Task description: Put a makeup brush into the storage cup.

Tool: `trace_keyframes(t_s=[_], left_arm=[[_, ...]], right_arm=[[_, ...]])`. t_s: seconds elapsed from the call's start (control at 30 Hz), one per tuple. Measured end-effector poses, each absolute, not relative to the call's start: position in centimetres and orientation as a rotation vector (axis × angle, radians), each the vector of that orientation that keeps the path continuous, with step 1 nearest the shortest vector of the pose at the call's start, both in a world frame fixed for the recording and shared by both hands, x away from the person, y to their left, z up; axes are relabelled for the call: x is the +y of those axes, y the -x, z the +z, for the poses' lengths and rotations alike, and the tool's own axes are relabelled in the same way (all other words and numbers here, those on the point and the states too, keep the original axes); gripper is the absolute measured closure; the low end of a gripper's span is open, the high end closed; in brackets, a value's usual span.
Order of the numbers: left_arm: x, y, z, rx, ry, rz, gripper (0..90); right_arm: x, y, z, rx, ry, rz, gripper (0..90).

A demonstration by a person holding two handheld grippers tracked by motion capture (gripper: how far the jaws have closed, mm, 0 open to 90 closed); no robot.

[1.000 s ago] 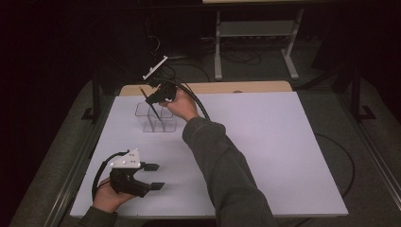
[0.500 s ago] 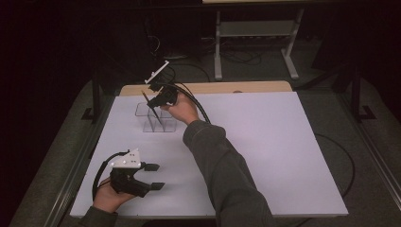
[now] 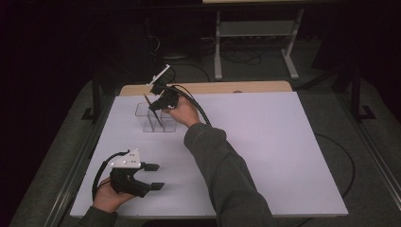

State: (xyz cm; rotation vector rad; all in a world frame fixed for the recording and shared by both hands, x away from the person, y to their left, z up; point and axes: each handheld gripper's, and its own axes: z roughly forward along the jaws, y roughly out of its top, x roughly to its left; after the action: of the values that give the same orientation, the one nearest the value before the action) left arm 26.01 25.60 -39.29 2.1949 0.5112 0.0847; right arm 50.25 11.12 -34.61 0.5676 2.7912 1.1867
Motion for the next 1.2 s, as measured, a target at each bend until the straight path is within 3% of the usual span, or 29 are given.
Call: trace_keyframes(t_s=[1.2], left_arm=[[25.5, -26.1, -39.4, 0.514, -2.208, 0.09, 31.8]], right_arm=[[7.5, -49.1, -35.1, 2.792, -0.613, 1.24, 66.6]])
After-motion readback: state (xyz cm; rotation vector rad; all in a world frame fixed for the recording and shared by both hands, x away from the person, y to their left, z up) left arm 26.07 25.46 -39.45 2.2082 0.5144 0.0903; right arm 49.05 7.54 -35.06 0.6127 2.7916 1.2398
